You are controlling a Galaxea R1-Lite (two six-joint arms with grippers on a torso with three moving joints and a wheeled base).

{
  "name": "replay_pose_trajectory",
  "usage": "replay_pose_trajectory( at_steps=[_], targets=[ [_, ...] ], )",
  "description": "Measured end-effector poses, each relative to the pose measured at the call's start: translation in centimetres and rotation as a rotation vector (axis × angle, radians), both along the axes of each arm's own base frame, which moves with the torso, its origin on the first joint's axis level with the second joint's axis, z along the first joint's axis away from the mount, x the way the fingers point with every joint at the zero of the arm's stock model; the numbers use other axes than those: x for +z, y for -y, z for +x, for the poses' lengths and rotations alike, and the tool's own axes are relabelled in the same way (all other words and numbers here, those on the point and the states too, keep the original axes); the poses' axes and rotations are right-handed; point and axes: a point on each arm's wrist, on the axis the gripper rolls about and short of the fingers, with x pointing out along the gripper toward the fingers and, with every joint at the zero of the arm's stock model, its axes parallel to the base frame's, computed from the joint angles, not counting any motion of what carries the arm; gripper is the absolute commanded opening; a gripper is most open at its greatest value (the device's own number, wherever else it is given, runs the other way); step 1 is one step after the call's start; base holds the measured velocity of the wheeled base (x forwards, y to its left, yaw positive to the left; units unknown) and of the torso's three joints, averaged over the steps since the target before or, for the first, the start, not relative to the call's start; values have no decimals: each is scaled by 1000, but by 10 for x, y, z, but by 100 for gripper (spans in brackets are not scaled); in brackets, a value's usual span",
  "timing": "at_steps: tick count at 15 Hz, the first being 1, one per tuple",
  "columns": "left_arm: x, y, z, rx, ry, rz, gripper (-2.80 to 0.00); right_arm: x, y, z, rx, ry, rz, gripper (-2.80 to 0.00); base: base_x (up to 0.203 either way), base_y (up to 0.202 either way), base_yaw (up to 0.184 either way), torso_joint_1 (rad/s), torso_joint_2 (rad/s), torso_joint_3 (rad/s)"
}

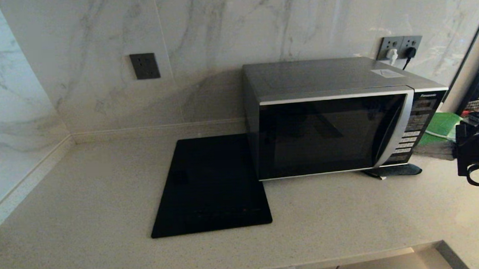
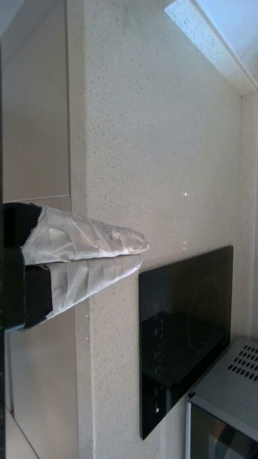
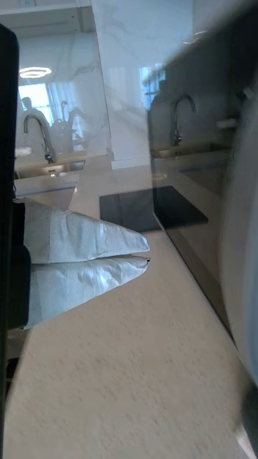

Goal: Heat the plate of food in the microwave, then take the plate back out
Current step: Open the microwave oven

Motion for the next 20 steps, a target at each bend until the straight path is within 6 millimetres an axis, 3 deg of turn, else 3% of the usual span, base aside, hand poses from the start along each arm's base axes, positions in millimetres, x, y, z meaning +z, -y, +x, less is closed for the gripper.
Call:
replay_pose_trajectory(
  at_steps=[3,6,11,20],
  targets=[
    [0,0,0,0,0,0,-280,-28,7,13,0,-22,11,-280,0,0,0,0,0,0],
    [0,0,0,0,0,0,-280,-42,9,16,0,-50,27,-280,0,0,0,0,0,0],
    [0,0,0,0,0,0,-280,-42,16,14,-28,-52,13,-280,0,0,0,0,0,0],
    [0,0,0,0,0,0,-280,-52,20,28,-202,-116,-212,-280,0,0,0,0,0,0]
  ],
)
